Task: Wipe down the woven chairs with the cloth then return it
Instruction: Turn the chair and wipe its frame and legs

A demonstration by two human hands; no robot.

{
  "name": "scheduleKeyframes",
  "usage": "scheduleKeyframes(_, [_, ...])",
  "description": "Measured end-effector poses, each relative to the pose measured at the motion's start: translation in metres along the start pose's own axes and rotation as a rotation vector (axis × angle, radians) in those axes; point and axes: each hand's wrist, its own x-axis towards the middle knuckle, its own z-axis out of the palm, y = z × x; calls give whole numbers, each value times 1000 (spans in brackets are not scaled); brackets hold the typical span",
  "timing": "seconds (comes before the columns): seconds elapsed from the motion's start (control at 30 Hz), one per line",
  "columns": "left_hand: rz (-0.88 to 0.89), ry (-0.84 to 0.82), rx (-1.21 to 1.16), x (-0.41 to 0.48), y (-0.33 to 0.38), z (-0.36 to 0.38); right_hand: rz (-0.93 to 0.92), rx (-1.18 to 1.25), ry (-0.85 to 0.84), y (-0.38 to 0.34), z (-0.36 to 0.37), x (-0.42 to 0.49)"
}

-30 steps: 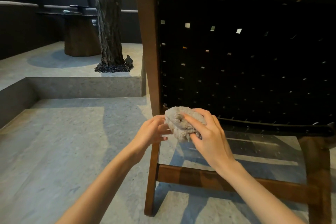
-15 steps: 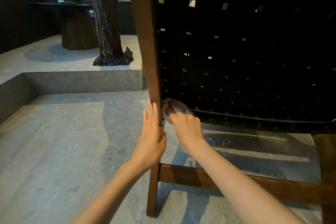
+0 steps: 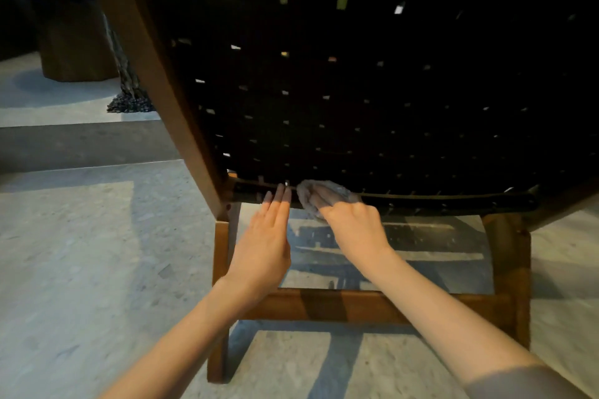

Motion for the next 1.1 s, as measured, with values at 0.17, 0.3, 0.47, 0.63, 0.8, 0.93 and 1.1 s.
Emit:
scheduleKeyframes(0.17, [62, -80, 138, 19, 47, 30, 98, -84, 71, 64, 13, -33])
scheduleKeyframes(0.3, [106, -99, 193, 32, 87, 51, 160, -36, -16, 130, 32, -62])
scheduleKeyframes(0.47, [262, -165, 126, 58, 139, 67, 244, -49, -89, 203, 48, -93])
scheduleKeyframes(0.63, [256, -283, 105, 81, 171, 78, 263, -34, -81, 242, 49, -99])
scheduleKeyframes(0.8, [269, -288, 250, 95, 185, 79, 430, -183, -94, 269, 47, -104])
scheduleKeyframes(0.93, [280, -303, 280, 110, 191, 69, 445, -220, -316, 276, 44, -101])
scheduleKeyframes(1.1, [267, -356, 308, 123, 198, 59, 522, -44, -207, 253, 11, -100])
